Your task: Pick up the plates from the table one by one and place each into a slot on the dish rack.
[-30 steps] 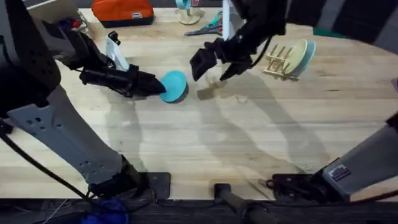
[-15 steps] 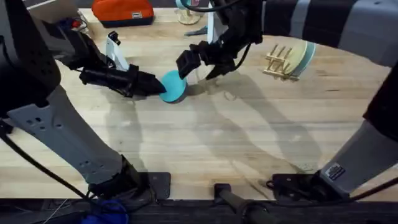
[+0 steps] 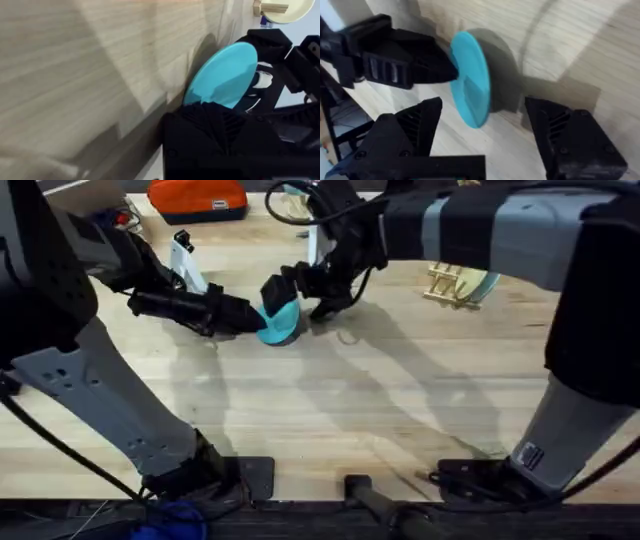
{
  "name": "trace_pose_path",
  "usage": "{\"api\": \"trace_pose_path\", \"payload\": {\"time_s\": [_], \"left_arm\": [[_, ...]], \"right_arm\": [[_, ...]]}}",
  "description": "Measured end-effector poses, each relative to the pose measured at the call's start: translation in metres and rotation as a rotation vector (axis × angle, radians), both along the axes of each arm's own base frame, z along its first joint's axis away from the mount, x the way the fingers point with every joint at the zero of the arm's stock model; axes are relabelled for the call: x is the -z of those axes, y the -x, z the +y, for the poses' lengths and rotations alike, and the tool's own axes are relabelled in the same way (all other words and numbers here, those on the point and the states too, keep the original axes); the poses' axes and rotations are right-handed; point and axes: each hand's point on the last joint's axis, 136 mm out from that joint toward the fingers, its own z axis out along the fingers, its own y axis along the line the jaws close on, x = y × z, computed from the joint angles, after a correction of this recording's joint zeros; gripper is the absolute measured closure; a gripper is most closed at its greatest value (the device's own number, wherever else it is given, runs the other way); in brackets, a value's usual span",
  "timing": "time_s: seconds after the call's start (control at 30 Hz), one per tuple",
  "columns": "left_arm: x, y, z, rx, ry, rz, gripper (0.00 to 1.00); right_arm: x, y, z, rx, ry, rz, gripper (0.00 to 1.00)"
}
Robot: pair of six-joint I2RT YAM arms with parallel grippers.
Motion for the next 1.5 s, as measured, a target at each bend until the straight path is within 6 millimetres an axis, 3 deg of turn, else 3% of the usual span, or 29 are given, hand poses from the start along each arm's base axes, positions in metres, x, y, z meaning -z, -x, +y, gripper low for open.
{"api": "trace_pose_path", "payload": {"time_s": [0.17, 0.37, 0.57, 0.7, 0.83, 0.97, 1.03, 1.07, 1.5], "left_arm": [[0.000, 0.000, 0.000, 0.000, 0.000, 0.000, 0.960], [0.000, 0.000, 0.000, 0.000, 0.000, 0.000, 0.960], [0.000, 0.000, 0.000, 0.000, 0.000, 0.000, 0.960], [0.000, 0.000, 0.000, 0.000, 0.000, 0.000, 0.960], [0.000, 0.000, 0.000, 0.000, 0.000, 0.000, 0.960], [0.000, 0.000, 0.000, 0.000, 0.000, 0.000, 0.960], [0.000, 0.000, 0.000, -0.001, 0.001, 0.000, 0.960], [-0.001, 0.000, 0.001, -0.005, 0.005, -0.002, 0.960], [-0.003, 0.000, 0.001, -0.004, 0.011, -0.002, 0.960]], "right_arm": [[0.005, 0.002, 0.014, 0.022, -0.016, 0.014, 0.007], [0.004, 0.002, 0.017, 0.044, -0.022, 0.026, 0.011], [0.006, 0.002, 0.018, 0.045, -0.021, 0.029, 0.104], [0.009, 0.004, 0.020, 0.041, -0.019, 0.035, 0.236], [0.012, 0.006, 0.021, 0.038, -0.016, 0.040, 0.477], [0.012, 0.006, 0.021, 0.037, -0.016, 0.039, 0.657], [0.011, 0.007, 0.020, 0.040, -0.021, 0.056, 0.912], [0.006, 0.006, 0.022, 0.037, -0.045, 0.058, 0.949], [-0.001, 0.009, 0.026, 0.029, -0.078, 0.087, 0.972]]}}
